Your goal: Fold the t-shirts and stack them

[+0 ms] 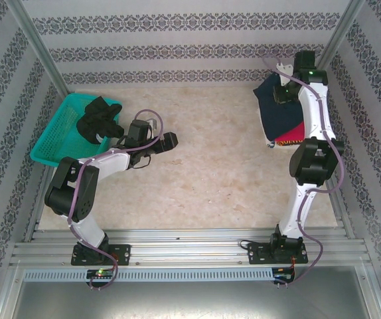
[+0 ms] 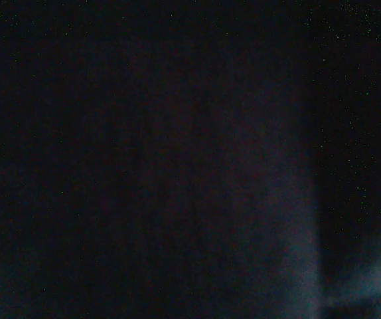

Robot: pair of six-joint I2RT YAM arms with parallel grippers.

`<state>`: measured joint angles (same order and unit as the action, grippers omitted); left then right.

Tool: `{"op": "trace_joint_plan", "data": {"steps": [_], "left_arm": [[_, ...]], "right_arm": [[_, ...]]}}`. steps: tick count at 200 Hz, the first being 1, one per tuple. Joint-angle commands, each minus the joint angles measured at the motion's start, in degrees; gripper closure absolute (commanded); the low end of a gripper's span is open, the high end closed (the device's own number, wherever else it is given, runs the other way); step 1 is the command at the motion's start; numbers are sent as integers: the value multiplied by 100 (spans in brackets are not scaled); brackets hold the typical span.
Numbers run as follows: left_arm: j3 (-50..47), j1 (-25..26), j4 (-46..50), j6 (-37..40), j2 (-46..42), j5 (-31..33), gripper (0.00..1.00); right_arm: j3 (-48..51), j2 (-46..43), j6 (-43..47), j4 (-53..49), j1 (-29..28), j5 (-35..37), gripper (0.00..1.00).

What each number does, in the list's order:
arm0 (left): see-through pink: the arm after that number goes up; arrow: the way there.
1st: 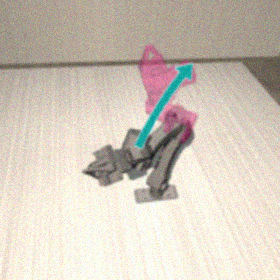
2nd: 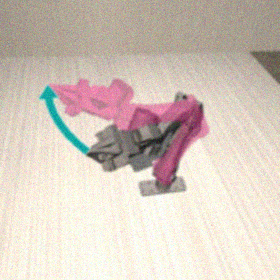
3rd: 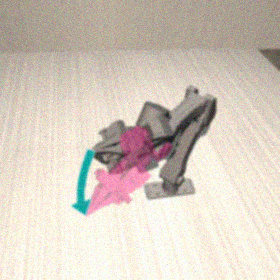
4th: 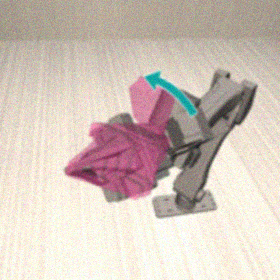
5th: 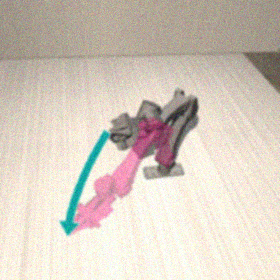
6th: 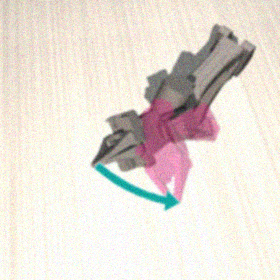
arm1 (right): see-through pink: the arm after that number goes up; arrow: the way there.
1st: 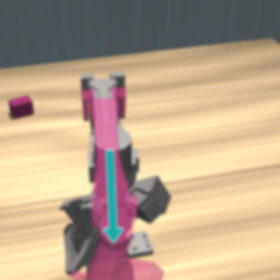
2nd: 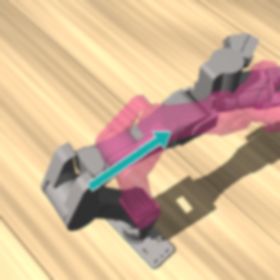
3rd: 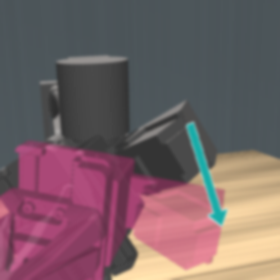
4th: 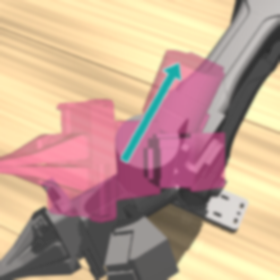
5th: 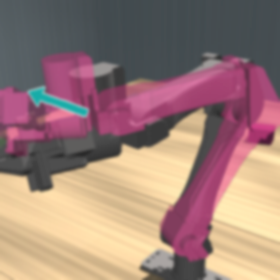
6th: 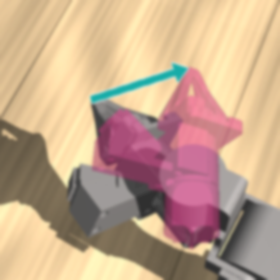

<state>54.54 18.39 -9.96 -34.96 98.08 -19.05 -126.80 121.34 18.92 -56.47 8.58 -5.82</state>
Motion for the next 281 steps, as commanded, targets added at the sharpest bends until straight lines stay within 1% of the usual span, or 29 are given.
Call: {"op": "trace_joint_plan", "data": {"steps": [1,37,72,139,170,187,195,205,208,212,215,218,221,228,231,235,260,281], "left_arm": [[19,52,-241,113,-53,-3,0],[14,86,-279,93,-35,-4,0],[-35,119,-270,103,-70,6,0],[-106,137,-261,119,-145,43,0],[-142,130,-261,112,-174,50,0],[-172,133,-269,103,-202,68,0],[-186,132,-270,104,-215,68,0],[-204,132,-270,104,-219,68,0],[-206,135,-270,103,-224,67,0],[-207,135,-277,103,-228,69,0],[-211,134,-279,103,-235,72,0],[-223,137,-279,103,-237,74,0],[-218,134,-285,103,-237,70,0],[-232,135,-288,104,-246,77,0],[-233,137,-288,103,-252,82,0],[-239,135,-288,103,-254,74,0],[-235,134,-288,108,-259,68,0],[-213,135,-288,121,-238,67,0]], "right_arm": [[-300,121,180,-114,105,38,100],[-354,259,257,-154,262,90,100],[-345,437,291,-62,382,-25,100],[-269,785,531,152,499,389,100],[-174,869,586,323,557,475,92],[-148,896,602,401,591,535,82],[-126,886,597,462,596,579,73],[-81,859,609,500,601,599,54],[-59,842,613,524,603,614,44],[-12,820,613,569,601,654,36],[27,799,613,612,592,680,32],[71,764,620,664,593,721,26],[121,732,610,703,596,744,22],[258,630,605,832,600,808,19],[320,584,597,890,597,840,15],[401,521,581,969,596,878,13],[726,148,449,1203,600,1164,10],[1030,-252,222,1372,601,1417,10]]}}
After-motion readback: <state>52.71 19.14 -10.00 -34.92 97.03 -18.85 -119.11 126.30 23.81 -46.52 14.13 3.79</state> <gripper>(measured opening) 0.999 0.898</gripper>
